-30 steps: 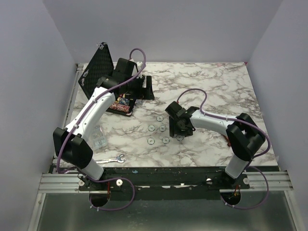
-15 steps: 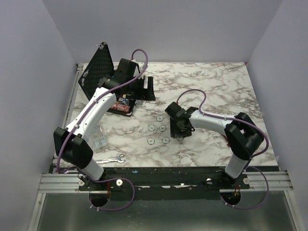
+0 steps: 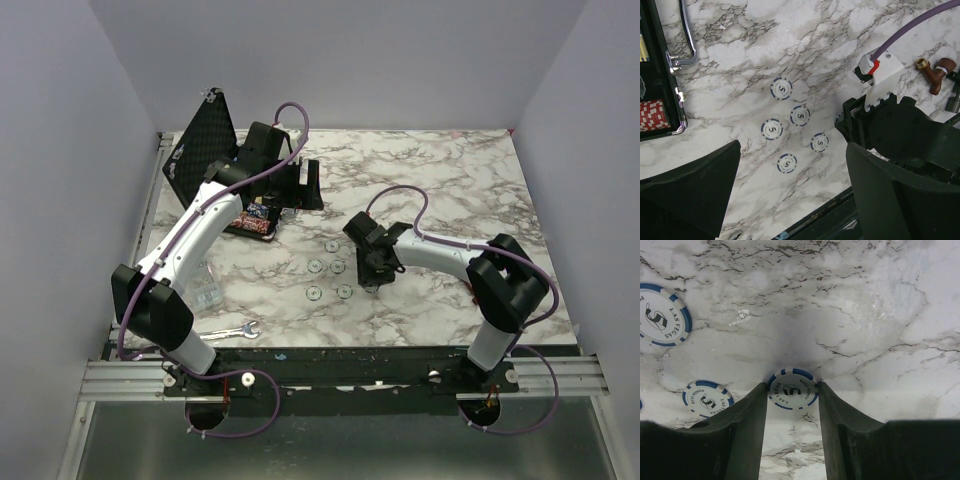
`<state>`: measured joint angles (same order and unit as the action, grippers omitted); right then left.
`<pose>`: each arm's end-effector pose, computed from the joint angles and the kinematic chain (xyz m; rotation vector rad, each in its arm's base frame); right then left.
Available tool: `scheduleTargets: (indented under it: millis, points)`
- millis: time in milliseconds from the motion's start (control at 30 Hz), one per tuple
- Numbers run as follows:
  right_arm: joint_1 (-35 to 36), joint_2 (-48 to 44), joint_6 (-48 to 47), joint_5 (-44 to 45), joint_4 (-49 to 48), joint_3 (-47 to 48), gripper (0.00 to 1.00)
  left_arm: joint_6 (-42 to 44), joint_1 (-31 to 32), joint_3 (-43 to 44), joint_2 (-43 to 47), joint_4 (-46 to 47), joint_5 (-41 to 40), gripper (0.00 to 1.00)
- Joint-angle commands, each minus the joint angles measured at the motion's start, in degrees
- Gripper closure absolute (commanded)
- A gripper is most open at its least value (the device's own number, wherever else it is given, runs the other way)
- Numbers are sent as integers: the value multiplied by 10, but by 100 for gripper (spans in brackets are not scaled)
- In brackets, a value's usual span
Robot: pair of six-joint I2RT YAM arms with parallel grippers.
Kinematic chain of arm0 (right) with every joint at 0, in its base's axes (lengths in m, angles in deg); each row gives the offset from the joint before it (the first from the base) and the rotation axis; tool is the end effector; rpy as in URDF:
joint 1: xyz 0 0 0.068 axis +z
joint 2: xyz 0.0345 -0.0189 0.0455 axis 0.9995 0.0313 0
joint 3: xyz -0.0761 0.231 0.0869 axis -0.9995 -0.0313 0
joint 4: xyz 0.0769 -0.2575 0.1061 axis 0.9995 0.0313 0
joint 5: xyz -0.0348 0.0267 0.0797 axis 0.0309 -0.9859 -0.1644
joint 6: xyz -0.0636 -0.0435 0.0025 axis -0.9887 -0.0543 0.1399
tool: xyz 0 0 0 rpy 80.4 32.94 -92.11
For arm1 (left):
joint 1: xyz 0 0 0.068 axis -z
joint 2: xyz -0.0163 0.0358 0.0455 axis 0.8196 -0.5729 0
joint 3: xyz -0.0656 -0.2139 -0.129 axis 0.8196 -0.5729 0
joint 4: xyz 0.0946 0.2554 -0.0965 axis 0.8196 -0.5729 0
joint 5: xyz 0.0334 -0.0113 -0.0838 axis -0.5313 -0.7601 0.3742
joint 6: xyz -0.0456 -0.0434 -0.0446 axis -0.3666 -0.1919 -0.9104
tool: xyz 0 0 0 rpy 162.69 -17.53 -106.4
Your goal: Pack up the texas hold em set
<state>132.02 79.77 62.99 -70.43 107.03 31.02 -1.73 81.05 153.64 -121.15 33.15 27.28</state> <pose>0.2619 0.2331 0.0994 -0.0760 2.8168 0.0312 0.3411 -0.1868 0.3235 0.2747 2.4424 -0.7057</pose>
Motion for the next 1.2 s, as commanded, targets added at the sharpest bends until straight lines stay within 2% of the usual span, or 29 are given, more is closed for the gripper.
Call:
scheduleTargets:
  millis: [0, 233, 733, 1000, 1167]
  points:
    - [0, 19, -7, -3, -10, -21, 58, 5, 3, 11, 1, -2, -3, 15]
    - [0, -10, -8, -10, -13, -7, 63, 5, 3, 10, 0, -2, -4, 15]
    - [0, -26, -15, -19, 1, 21, 64, 6, 3, 10, 0, -2, -3, 15]
    - [7, 3, -37, -44, 20, 35, 50, 6, 4, 10, 1, -2, 0, 15]
    - [7, 29, -46, -50, 56, 61, 46, 6, 4, 10, 0, -2, -1, 15]
